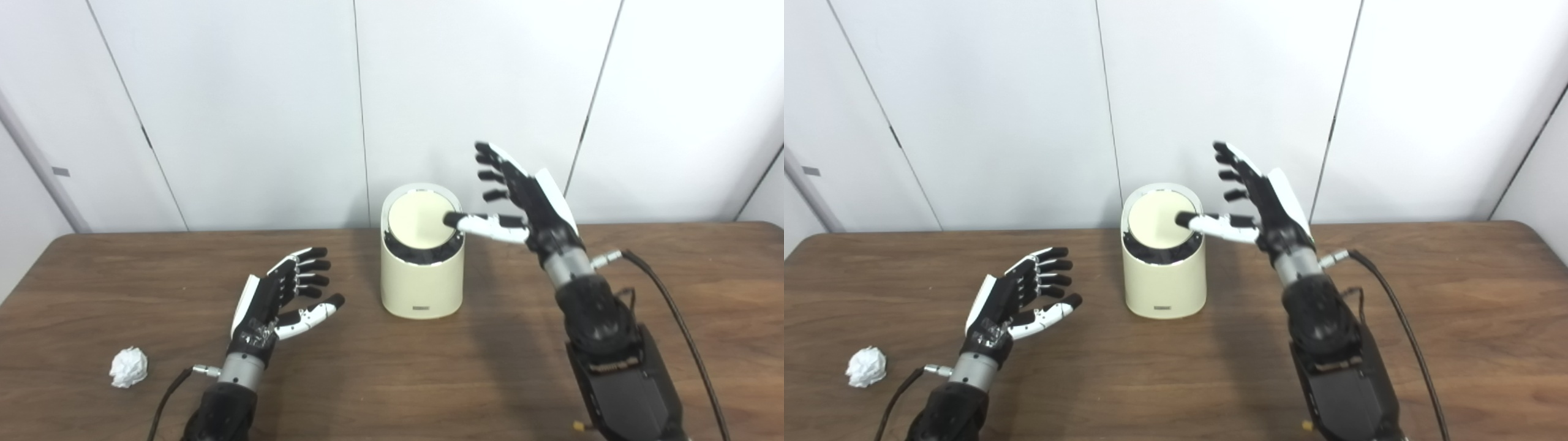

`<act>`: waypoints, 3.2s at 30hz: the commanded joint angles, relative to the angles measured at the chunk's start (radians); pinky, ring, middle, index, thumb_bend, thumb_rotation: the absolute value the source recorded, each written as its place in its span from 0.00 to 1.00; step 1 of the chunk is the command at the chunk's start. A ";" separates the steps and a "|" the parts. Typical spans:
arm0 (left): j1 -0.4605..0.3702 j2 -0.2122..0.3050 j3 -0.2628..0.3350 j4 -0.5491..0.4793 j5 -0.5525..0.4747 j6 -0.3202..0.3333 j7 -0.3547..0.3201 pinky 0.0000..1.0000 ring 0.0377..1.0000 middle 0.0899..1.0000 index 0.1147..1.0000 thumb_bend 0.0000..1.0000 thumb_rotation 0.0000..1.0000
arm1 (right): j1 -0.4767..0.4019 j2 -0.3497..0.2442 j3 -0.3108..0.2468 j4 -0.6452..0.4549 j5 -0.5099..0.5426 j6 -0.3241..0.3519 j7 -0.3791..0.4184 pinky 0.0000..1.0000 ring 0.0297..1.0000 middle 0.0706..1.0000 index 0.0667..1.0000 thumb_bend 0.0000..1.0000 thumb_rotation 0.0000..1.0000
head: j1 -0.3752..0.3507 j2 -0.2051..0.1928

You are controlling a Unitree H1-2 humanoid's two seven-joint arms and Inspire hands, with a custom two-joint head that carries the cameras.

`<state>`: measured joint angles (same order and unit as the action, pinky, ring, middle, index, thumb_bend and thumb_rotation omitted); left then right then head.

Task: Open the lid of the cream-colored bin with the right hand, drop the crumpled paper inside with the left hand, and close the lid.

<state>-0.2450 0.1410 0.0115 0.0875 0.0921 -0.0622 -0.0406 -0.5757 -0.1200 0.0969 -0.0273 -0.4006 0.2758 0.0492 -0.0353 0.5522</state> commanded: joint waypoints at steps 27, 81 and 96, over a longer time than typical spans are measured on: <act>-0.028 0.004 0.006 -0.029 -0.009 -0.041 0.007 0.66 0.69 0.74 0.77 0.64 0.09 | -0.157 -0.020 0.100 0.088 -0.105 0.068 0.009 0.68 0.86 0.90 0.89 0.97 0.25 | 0.005 0.018; -0.013 -0.007 0.012 -0.056 -0.010 -0.023 0.012 0.62 0.68 0.73 0.76 0.64 0.06 | -0.161 -0.044 0.172 0.172 -0.165 0.094 0.017 0.75 0.89 0.92 0.92 0.89 0.28 | 0.015 0.041; -0.016 -0.008 0.011 -0.055 -0.016 -0.024 0.009 0.62 0.68 0.73 0.76 0.64 0.06 | -0.195 -0.047 0.188 0.227 -0.169 0.098 0.009 0.71 0.88 0.92 0.91 0.87 0.29 | 0.017 0.044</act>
<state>-0.2246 0.1293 0.0190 0.0671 0.0787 -0.0651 -0.0385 -0.7233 -0.1583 0.2833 0.1896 -0.5407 0.3832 0.0742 -0.0169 0.5952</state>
